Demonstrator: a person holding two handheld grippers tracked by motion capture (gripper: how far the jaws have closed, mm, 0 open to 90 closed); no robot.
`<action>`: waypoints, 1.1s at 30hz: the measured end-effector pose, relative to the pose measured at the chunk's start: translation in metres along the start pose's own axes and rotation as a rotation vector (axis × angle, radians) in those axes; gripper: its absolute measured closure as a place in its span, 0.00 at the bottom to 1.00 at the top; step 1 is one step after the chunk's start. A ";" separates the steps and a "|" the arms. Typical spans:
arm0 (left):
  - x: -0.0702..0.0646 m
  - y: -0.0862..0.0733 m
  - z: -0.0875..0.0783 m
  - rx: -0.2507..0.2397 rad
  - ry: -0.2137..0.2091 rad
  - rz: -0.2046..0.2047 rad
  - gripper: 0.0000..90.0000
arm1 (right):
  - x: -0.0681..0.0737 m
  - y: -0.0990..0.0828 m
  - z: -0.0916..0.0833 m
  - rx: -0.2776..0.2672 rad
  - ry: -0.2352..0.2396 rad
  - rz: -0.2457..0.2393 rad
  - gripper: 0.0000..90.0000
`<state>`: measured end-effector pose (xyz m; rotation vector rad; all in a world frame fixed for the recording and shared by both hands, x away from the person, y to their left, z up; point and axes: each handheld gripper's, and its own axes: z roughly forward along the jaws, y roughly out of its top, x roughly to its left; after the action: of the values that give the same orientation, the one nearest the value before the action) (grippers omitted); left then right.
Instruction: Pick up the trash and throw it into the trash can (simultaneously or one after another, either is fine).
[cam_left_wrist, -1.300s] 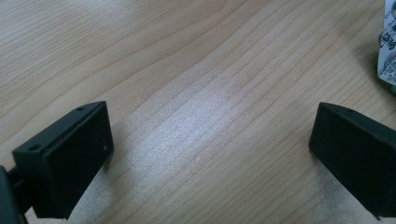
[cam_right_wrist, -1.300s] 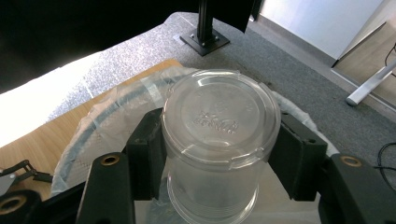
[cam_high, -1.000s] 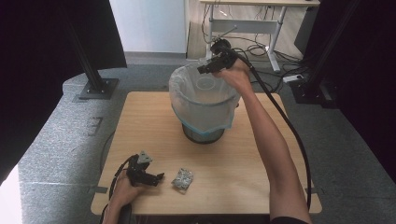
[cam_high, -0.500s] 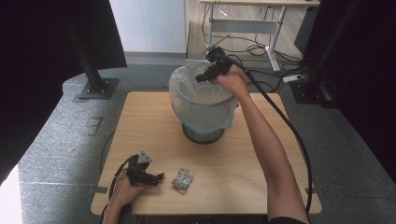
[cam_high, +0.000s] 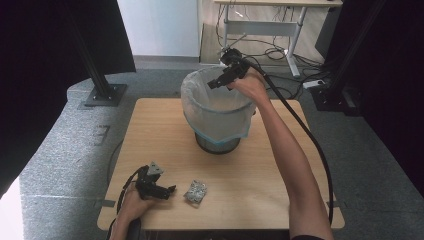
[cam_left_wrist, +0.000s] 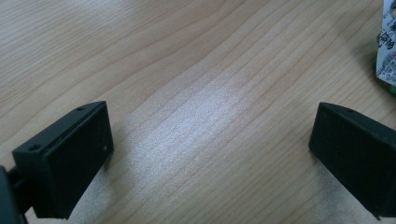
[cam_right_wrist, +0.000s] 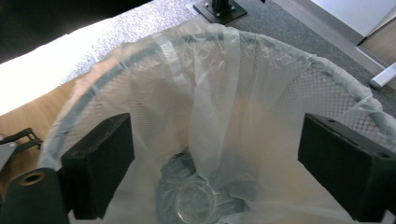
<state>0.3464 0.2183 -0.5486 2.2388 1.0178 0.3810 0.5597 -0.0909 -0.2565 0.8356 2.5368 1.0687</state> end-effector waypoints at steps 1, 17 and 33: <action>0.000 0.000 0.000 0.000 0.000 0.000 0.00 | 0.000 0.000 0.000 0.000 0.000 0.000 0.11; 0.000 0.000 0.000 -0.002 -0.002 -0.001 0.00 | 0.010 -0.003 -0.046 -0.005 -0.055 -0.023 0.00; -0.001 0.000 0.000 0.000 -0.002 0.000 0.00 | 0.005 -0.035 -0.089 -0.079 -0.100 0.001 0.00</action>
<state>0.3464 0.2174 -0.5486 2.2385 1.0175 0.3789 0.5023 -0.1581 -0.2204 0.8480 2.3958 1.0921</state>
